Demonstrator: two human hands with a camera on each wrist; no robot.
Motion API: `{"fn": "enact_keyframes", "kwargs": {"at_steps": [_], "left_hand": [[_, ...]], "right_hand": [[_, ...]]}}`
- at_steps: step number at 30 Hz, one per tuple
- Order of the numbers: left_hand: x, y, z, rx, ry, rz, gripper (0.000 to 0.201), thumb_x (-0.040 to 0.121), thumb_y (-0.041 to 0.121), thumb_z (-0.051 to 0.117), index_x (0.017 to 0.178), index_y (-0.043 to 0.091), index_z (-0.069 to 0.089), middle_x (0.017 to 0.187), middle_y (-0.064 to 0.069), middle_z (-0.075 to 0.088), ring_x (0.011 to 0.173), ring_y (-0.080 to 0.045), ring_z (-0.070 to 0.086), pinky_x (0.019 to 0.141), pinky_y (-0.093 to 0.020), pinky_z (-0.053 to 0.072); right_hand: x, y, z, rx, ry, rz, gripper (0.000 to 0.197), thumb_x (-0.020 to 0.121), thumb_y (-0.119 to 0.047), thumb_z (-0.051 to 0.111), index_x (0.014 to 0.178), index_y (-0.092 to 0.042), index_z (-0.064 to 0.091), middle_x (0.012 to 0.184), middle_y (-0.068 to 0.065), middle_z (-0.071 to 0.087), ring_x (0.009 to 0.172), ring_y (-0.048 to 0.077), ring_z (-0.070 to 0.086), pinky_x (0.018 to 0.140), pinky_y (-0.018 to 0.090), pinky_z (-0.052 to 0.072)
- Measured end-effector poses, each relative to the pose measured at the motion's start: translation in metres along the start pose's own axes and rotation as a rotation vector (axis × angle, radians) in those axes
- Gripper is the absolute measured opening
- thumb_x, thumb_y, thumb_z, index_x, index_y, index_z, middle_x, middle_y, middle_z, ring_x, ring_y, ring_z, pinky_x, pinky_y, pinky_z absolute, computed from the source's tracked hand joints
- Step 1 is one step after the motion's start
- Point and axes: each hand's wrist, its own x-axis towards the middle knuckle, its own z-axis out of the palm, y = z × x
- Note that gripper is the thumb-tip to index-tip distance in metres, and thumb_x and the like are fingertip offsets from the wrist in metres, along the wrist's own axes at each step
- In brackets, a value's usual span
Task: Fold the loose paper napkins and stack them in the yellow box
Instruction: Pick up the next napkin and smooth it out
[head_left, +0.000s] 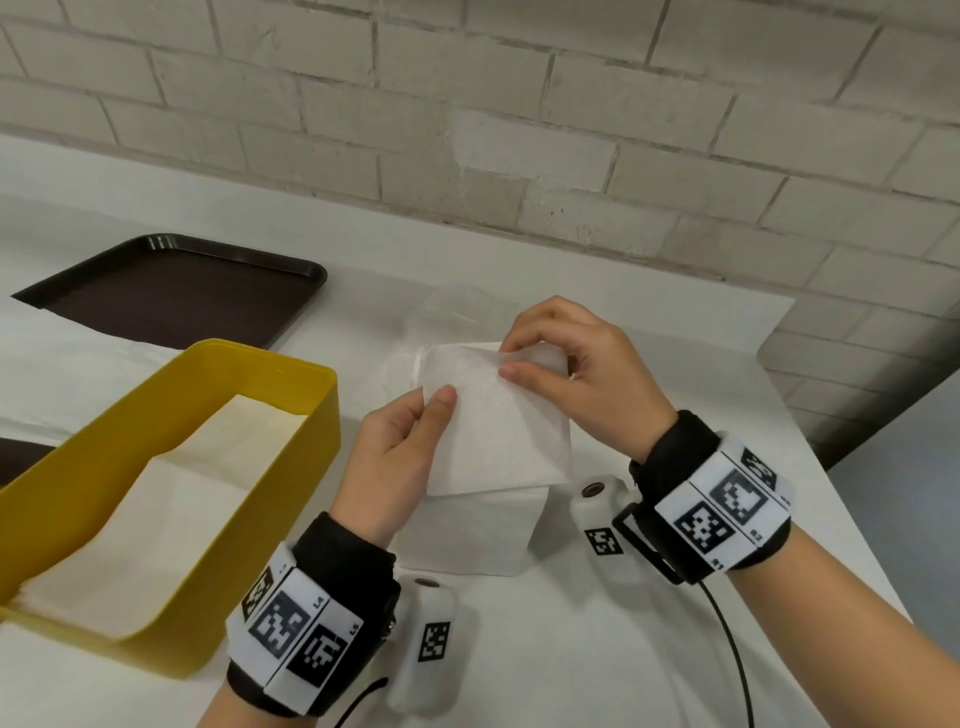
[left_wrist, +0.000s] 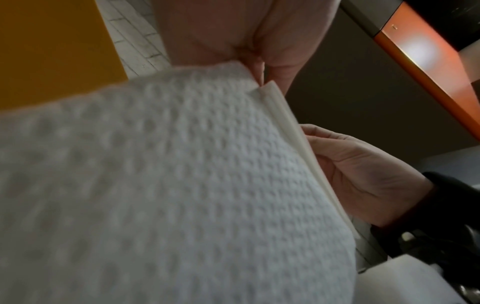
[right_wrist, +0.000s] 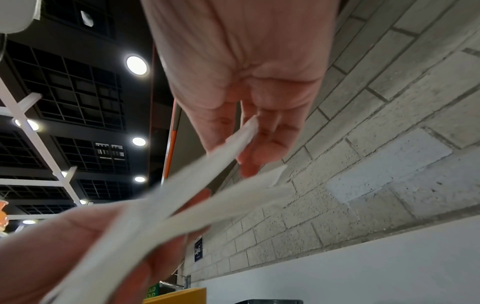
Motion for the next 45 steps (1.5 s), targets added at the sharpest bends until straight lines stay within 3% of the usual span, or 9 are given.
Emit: {"fn": "enact_keyframes", "kwargs": {"at_steps": [4,7,13,18,26,30,35,39,45], "left_hand": [[0.0,0.001,0.0,-0.063,-0.022,-0.053,0.029,0.088,0.033,0.045,0.089,0.015,0.067,0.085,0.004,0.074,0.082,-0.008,0.069,0.07,-0.018,0.054],[0.001,0.002,-0.002,-0.152,0.027,-0.116,0.038,0.09,0.043,0.037,0.091,0.024,0.07,0.092,0.006,0.074,0.091,-0.007,0.068,0.085,-0.029,0.049],[-0.001,0.005,0.002,-0.181,-0.001,-0.106,0.061,0.099,0.034,0.025,0.063,0.042,0.074,0.078,0.019,0.072,0.078,0.006,0.066,0.069,-0.013,0.05],[0.001,-0.002,0.0,-0.132,0.012,-0.081,0.027,0.087,0.03,0.042,0.087,0.022,0.068,0.081,0.007,0.073,0.081,-0.007,0.068,0.074,-0.025,0.052],[0.002,-0.003,-0.001,-0.261,-0.054,-0.176,0.043,0.089,0.039,0.04,0.077,0.017,0.076,0.093,-0.009,0.072,0.089,-0.019,0.068,0.077,-0.028,0.05],[-0.002,-0.003,0.002,-0.274,-0.176,-0.194,0.047,0.082,0.048,0.048,0.1,0.012,0.073,0.105,-0.01,0.071,0.1,-0.021,0.067,0.081,-0.029,0.053],[-0.001,-0.008,0.006,-0.142,-0.168,-0.149,0.008,0.074,0.025,0.072,0.073,0.017,0.075,0.084,-0.005,0.074,0.081,-0.02,0.069,0.068,-0.024,0.055],[0.002,-0.011,-0.002,-0.059,-0.121,-0.069,0.015,0.072,0.019,0.06,0.073,0.015,0.074,0.078,-0.003,0.072,0.074,-0.016,0.066,0.065,-0.024,0.052],[0.005,-0.004,-0.003,-0.084,-0.101,-0.071,0.015,0.076,0.022,0.059,0.076,0.013,0.07,0.069,0.002,0.071,0.064,-0.009,0.066,0.054,-0.018,0.049]], "right_hand": [[0.0,0.001,-0.001,0.029,0.009,-0.015,0.004,0.081,-0.023,0.061,0.079,-0.02,0.063,0.093,-0.015,0.053,0.093,0.0,0.052,0.086,0.011,0.039],[0.001,0.0,-0.003,0.297,0.034,0.155,0.007,0.085,-0.026,0.055,0.078,-0.025,0.055,0.084,-0.006,0.055,0.078,0.023,0.052,0.076,0.03,0.044],[-0.002,0.003,0.001,0.569,0.045,0.286,0.013,0.095,-0.02,0.045,0.083,-0.023,0.049,0.082,-0.006,0.051,0.069,0.004,0.048,0.06,0.013,0.041],[-0.006,0.004,0.0,0.793,0.039,0.374,0.006,0.085,-0.027,0.046,0.084,-0.022,0.05,0.08,-0.004,0.061,0.067,0.011,0.055,0.06,0.023,0.045],[-0.011,0.005,-0.01,0.975,0.123,0.433,0.007,0.081,-0.022,0.05,0.081,-0.016,0.047,0.072,-0.002,0.065,0.058,0.01,0.059,0.053,0.022,0.049],[-0.009,0.011,-0.008,0.976,0.261,0.485,0.014,0.092,-0.01,0.046,0.079,-0.014,0.048,0.076,0.001,0.062,0.06,0.009,0.06,0.055,0.021,0.05],[-0.013,0.016,-0.008,0.974,0.196,0.454,0.013,0.077,-0.019,0.062,0.08,-0.015,0.05,0.074,-0.001,0.063,0.06,0.008,0.061,0.055,0.019,0.05],[-0.018,0.017,-0.024,0.808,-0.092,0.328,0.043,0.06,-0.02,0.079,0.097,-0.014,0.058,0.087,-0.004,0.07,0.079,0.01,0.066,0.072,0.019,0.052],[-0.029,0.003,-0.038,0.305,-0.184,0.133,0.021,0.068,-0.041,0.071,0.083,-0.025,0.07,0.104,-0.012,0.067,0.119,0.003,0.05,0.103,0.02,0.035]]}}
